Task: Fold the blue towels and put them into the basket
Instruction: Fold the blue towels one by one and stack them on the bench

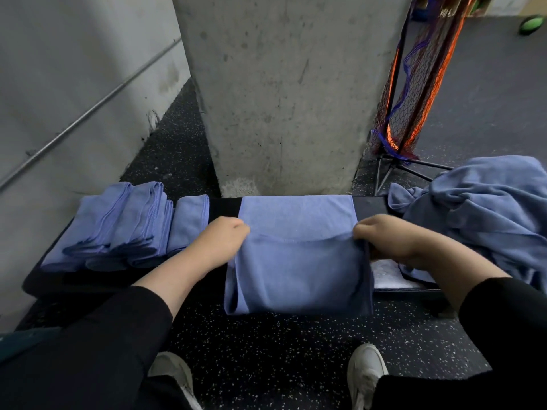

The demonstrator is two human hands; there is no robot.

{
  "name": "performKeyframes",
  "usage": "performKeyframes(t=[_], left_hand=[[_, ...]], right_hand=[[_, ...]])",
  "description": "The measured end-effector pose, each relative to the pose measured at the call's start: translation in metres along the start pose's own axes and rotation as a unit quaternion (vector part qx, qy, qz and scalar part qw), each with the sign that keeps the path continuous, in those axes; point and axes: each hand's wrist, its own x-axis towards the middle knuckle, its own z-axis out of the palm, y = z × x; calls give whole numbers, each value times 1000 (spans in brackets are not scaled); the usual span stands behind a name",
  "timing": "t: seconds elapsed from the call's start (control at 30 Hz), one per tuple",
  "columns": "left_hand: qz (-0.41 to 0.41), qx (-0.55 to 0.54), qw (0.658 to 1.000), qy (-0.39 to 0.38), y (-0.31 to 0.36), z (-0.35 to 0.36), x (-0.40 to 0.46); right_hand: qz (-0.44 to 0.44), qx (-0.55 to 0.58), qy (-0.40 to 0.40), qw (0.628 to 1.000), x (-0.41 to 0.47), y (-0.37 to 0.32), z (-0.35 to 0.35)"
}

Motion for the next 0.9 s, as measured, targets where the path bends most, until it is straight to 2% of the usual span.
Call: performKeyframes(t=[0.1,0.17,0.23,0.33,0.47,0.67,0.77,0.9], left_hand=[[-20,-150,988,39,16,-8,4],[-30,-202,977,61,21,-11,13],[-30,-194,975,107,24,-11,27],[-17,-147,976,161,27,-3,51],[13,-40,988,151,22,15,78],[-4,119,991,59,1,46,97],[7,165,986,36,-2,50,95],[11,204,979,22,-2,43,85]], right_hand=[[2,198,32,980,4,-10,-7],[-10,242,68,968,12,-18,-10],[-20,244,118,962,24,-23,-12],[-27,185,178,966,47,-19,-12],[-22,65,229,971,72,-11,-5],[2,-62,195,979,90,7,2],[15,-101,184,978,88,7,0],[39,-172,108,978,76,4,0]])
